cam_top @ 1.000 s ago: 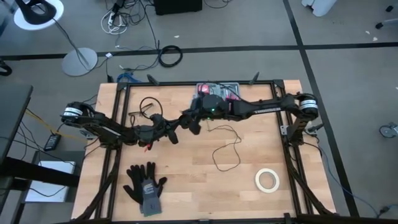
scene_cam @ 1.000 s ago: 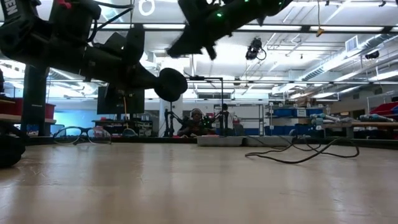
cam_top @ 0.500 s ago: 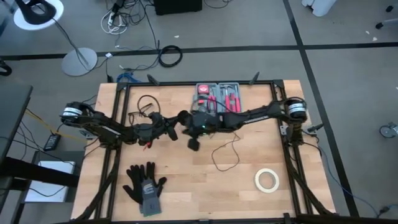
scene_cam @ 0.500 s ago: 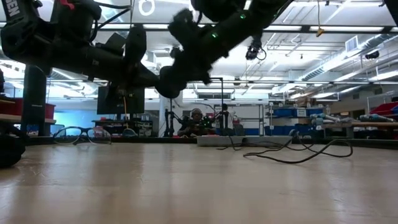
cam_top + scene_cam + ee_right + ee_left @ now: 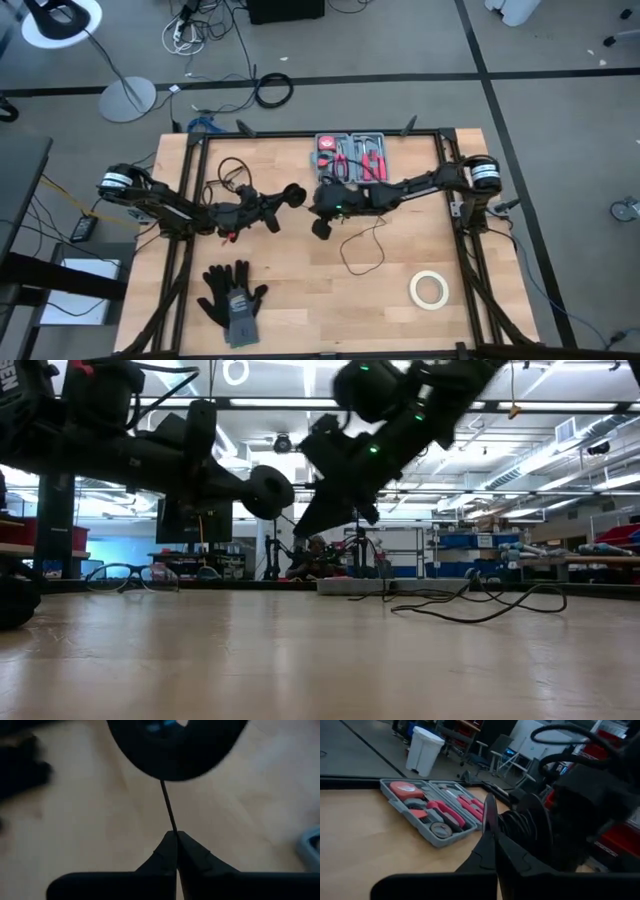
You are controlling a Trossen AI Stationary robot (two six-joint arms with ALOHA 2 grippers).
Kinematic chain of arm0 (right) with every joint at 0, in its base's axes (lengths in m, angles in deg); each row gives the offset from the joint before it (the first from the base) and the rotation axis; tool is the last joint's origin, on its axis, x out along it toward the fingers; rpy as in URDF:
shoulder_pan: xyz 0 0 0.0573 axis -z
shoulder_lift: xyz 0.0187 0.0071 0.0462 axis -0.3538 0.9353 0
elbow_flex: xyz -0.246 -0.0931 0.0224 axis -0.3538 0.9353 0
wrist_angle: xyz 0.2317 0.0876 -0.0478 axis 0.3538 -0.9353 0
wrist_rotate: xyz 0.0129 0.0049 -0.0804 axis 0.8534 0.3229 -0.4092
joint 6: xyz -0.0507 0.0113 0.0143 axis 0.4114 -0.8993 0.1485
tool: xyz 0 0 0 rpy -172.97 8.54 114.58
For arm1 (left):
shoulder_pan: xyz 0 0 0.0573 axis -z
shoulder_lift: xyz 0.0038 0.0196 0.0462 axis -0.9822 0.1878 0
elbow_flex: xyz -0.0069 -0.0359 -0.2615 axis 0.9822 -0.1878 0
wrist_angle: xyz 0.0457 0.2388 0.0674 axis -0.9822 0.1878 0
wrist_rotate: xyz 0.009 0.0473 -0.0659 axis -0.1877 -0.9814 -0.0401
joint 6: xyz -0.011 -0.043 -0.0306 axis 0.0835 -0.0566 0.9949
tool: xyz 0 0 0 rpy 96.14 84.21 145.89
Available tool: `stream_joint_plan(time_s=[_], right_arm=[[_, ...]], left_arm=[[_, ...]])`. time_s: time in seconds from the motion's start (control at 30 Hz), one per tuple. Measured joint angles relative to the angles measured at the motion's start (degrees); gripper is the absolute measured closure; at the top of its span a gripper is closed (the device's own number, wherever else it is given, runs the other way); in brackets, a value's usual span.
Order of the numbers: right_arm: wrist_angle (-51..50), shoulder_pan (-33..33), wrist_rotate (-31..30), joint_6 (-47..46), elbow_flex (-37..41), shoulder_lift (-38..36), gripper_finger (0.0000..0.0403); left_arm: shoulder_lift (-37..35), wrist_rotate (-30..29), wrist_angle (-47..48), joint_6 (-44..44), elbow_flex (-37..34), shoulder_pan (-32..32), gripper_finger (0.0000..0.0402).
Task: Coil cords
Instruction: Coil the black wire onto the black spool
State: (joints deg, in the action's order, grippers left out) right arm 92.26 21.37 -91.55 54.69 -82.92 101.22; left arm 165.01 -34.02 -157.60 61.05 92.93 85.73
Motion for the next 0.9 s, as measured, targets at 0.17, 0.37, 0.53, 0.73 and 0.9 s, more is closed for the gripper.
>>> stream_joint_plan(time_s=[0.17,0.37,0.53,0.73,0.9], right_arm=[[22.43,1.46,6.42,-3.17,15.84,-4.95,0.0403],[37.71,4.18,10.3,-6.33,30.19,-9.46,0.0402],[37.25,5.53,10.69,-2.47,34.44,-12.08,0.0389],[30.95,7.08,10.76,-1.8,36.38,-13.42,0.0348],[32.1,9.79,13.21,-4.45,40.79,-15.48,0.0317]], left_arm=[[0.0,2.1,0.34,-1.36,0.52,0.39,0.0401],[1.16,5.48,4.02,-5.34,4.8,-0.28,0.0402],[4.63,5.74,7.53,-5.99,10.52,-2.64,0.0402],[5.81,6.73,7.13,-7.09,12.95,-5.0,0.0402],[5.73,7.37,6.55,-7.1,12.25,-6.15,0.0402]])
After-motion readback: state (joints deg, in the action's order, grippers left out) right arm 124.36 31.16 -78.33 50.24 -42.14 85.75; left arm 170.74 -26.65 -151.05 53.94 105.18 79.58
